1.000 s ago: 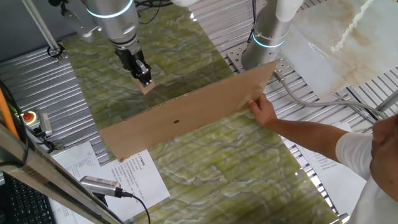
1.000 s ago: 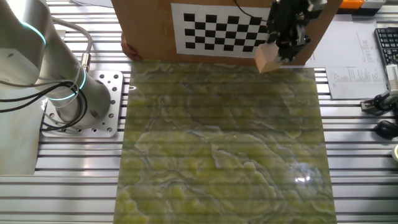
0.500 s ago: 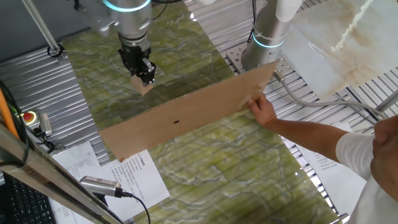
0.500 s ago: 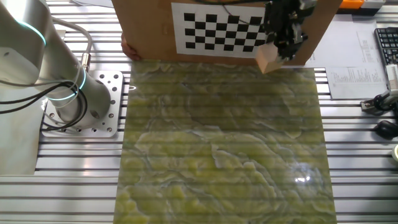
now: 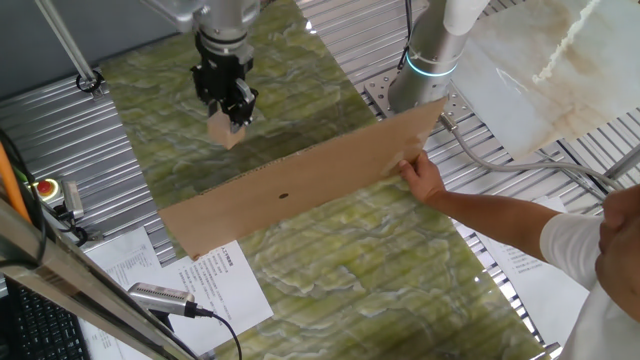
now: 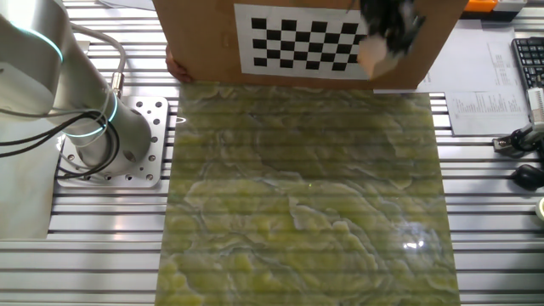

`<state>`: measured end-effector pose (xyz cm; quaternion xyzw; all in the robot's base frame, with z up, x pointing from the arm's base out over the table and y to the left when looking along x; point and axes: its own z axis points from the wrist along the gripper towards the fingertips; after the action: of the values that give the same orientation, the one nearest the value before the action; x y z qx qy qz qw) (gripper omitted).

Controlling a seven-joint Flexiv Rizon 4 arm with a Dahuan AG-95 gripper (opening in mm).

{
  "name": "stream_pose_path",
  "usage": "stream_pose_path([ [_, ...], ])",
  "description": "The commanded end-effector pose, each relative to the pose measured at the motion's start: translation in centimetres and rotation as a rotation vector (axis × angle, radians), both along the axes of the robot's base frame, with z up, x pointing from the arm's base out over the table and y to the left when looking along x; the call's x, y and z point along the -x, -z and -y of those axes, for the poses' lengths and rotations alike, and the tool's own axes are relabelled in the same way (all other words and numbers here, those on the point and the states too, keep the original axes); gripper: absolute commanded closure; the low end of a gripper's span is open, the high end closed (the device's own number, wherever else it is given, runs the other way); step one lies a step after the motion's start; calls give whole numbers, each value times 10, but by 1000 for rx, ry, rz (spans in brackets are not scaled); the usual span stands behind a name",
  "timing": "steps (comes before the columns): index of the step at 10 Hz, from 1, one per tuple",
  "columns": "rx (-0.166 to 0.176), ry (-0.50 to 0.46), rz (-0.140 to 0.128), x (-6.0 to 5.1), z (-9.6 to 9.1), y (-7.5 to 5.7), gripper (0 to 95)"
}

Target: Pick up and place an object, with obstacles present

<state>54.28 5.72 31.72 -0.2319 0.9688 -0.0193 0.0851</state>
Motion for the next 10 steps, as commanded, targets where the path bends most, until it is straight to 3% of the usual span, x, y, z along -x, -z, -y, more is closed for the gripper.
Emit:
stream_pose_path([
  [1,-5,-10,13,-7,-11,-13,950],
  [4,-2,-39,30,-23,-33,-30,950],
  [6,-2,-40,26,-35,-52,-40,950],
  [10,-35,28,5,-42,-83,-43,950],
])
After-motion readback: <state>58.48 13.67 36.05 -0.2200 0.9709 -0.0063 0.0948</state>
